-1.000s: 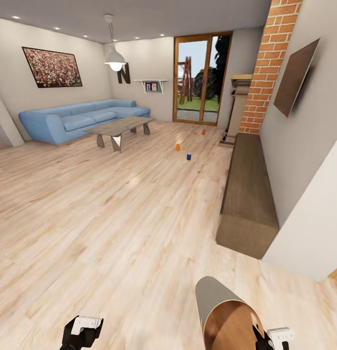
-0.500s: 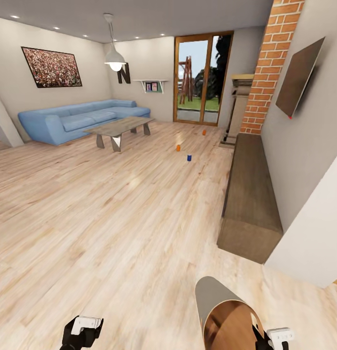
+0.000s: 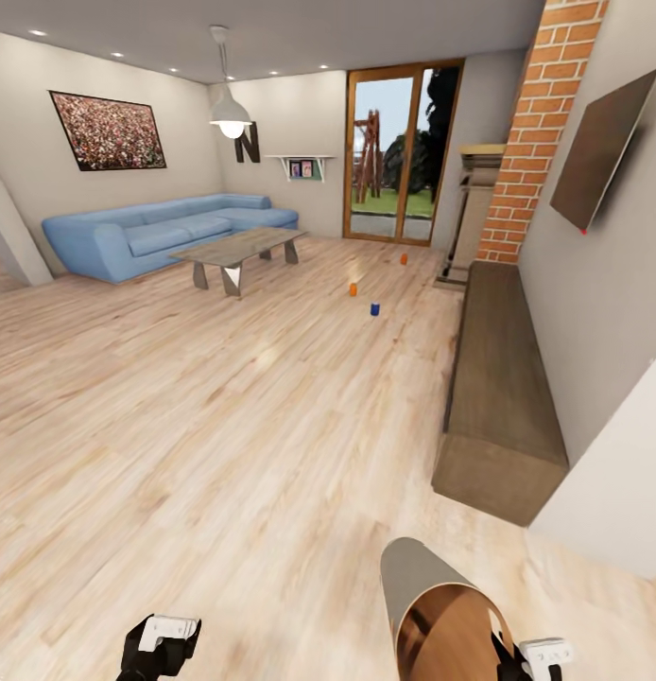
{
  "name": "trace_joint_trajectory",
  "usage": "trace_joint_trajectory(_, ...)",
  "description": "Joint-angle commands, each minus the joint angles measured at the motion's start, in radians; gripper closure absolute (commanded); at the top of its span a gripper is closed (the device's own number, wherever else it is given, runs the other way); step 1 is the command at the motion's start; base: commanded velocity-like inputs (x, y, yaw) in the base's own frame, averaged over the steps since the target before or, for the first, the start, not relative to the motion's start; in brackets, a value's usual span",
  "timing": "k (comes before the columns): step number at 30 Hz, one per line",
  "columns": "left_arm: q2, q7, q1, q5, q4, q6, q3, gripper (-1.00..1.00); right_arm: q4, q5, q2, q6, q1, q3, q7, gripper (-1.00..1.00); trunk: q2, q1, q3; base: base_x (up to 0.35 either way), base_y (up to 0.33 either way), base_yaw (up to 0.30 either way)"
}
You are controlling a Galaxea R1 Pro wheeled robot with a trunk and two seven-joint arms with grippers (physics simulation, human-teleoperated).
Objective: Put the three can of soda from the living room inside the tash can in the kitchen.
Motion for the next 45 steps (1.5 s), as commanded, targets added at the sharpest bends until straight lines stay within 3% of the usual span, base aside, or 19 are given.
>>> trace_joint_trajectory(1,0.000,0.000,0.000,0.000,0.000,0.000,0.000,-1.00,-0.002,0.001,0.000,-0.001,0.000,-0.003,0.004,1.00,0.000,0.000,0.000,0.119,0.176,0.140)
trace_joint_trajectory(45,-0.001,0.000,0.000,0.000,0.000,0.001,0.002,-1.00,-0.003,0.001,0.000,-0.002,0.000,-0.002,0.005,1.00,0.000,0.000,0.000,0.246,0.182,0.020)
